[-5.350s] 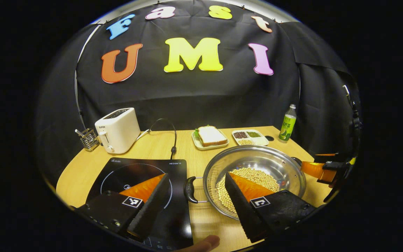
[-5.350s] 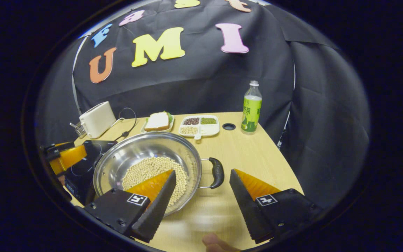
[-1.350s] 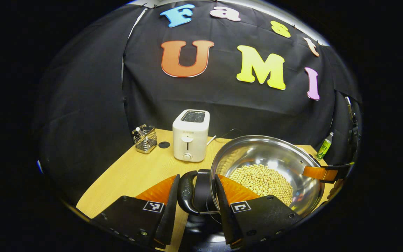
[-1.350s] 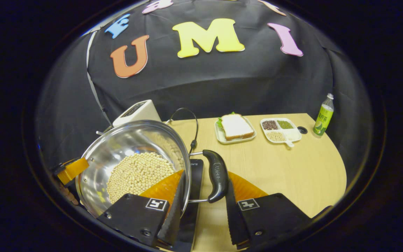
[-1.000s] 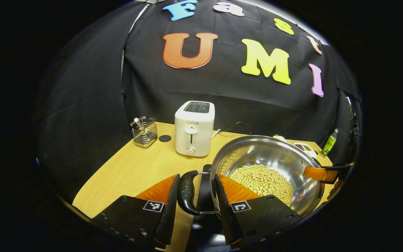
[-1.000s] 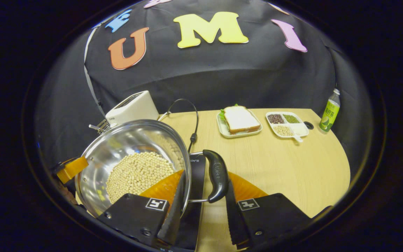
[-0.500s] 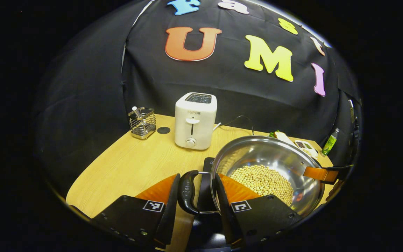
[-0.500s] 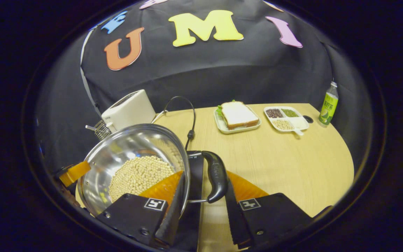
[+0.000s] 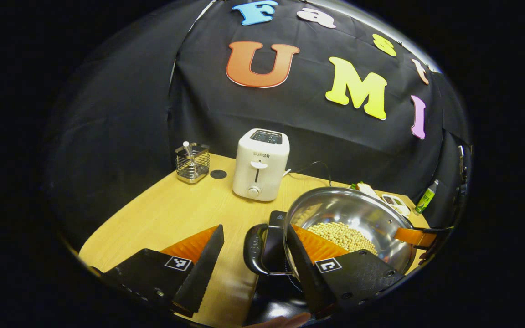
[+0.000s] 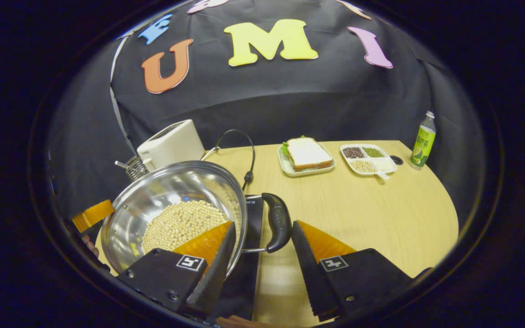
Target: First push the handle of the pot to place it horizontally, then grasp the pot with both hands and set it on the induction cooktop.
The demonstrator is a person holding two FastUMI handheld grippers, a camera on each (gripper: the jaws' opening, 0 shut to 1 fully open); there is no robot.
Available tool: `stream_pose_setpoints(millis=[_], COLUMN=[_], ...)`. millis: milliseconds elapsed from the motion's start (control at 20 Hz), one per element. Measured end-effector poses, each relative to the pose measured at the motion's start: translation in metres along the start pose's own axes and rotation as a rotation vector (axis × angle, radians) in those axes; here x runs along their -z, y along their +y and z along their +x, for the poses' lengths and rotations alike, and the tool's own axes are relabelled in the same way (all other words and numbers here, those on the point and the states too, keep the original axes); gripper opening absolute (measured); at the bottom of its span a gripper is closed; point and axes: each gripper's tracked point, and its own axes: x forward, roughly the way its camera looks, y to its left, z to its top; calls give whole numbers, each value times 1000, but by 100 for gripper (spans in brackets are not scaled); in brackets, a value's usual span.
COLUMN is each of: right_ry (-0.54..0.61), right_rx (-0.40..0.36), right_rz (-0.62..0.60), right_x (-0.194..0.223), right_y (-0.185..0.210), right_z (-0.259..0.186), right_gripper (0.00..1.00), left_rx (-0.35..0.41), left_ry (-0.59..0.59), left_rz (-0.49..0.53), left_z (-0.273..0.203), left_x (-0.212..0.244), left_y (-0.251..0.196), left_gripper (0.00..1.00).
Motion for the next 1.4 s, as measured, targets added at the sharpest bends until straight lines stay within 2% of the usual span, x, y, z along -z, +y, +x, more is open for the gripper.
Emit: stream_pose_setpoints(millis=[50,100,200,250,300,350,650,700,750,950,1400], right_ry=[-9,-20,-51,-66,-78,-95,-261,-283,-302,-351,-510], right_rx=[11,16,8,8,10,10,-7,6,21,6,63], right_rz=[-7,-12,-20,-22,-22,-21,-31,-50,-64,-64,-56], right_x=[-1,-3,-8,-11,-12,-14,-23,-21,-20,-10,-25], right_y=[-3,-5,-4,-5,-7,-8,-13,-18,-22,-23,-64], right_z=[-6,-12,-27,-35,-44,-53,-125,-138,-150,-201,-331], right_gripper=[78,81,83,83,83,83,86,95,99,99,99], left_rx=[-11,-28,-44,-29,-11,-2,39,45,50,73,133], left_ry=[-5,-22,-76,-106,-128,-153,-286,-303,-319,-352,-419], left_rz=[8,18,42,45,47,53,104,116,128,143,160], left_z=[-6,-10,-25,-37,-48,-58,-144,-159,-173,-227,-316], left_x=[-2,-6,-15,-22,-27,-33,-44,-44,-44,-39,-55], left_y=[1,2,3,-3,-10,-15,-49,-55,-60,-83,-133], left_gripper=[71,88,92,80,94,95,95,95,95,95,95])
